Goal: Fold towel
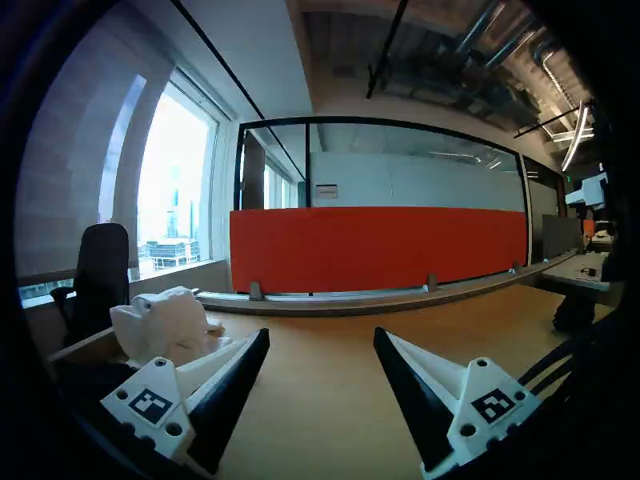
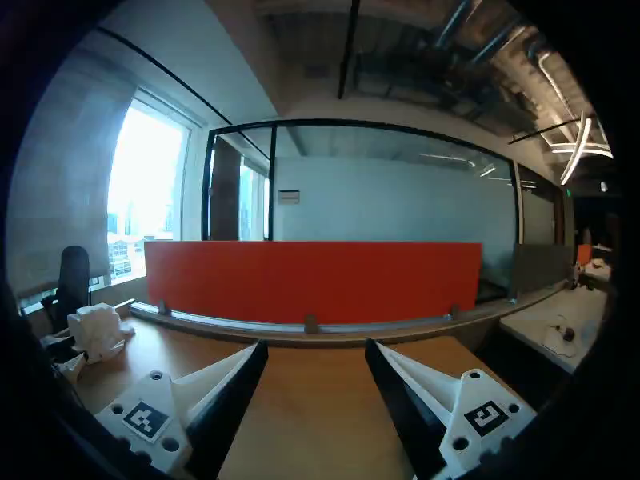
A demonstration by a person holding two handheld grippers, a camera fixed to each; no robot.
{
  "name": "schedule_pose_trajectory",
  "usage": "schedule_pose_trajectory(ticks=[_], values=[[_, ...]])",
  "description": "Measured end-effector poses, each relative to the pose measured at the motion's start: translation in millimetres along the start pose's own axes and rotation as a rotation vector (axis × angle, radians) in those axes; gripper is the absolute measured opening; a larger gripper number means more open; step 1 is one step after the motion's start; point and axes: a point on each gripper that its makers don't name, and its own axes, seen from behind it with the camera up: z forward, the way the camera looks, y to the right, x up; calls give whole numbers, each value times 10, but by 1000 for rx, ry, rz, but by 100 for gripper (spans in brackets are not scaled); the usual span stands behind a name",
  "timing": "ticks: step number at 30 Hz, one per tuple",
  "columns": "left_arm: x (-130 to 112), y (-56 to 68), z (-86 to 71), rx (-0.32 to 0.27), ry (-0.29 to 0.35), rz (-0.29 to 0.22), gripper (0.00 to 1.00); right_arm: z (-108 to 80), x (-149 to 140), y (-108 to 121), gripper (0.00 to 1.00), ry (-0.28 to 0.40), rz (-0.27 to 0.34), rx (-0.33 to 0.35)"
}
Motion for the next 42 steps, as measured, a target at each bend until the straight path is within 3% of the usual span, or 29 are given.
schedule_pose_trajectory(ticks=[8,20,42], values=[[-309,-57,-29,16,5,-7,97,14,-131,-56,94,6,9,9],[-622,-37,-38,22,7,-6,97,11,-239,-88,94,14,-13,11],[-709,-112,-46,42,-1,-12,97,-67,-290,7,94,14,-13,1]])
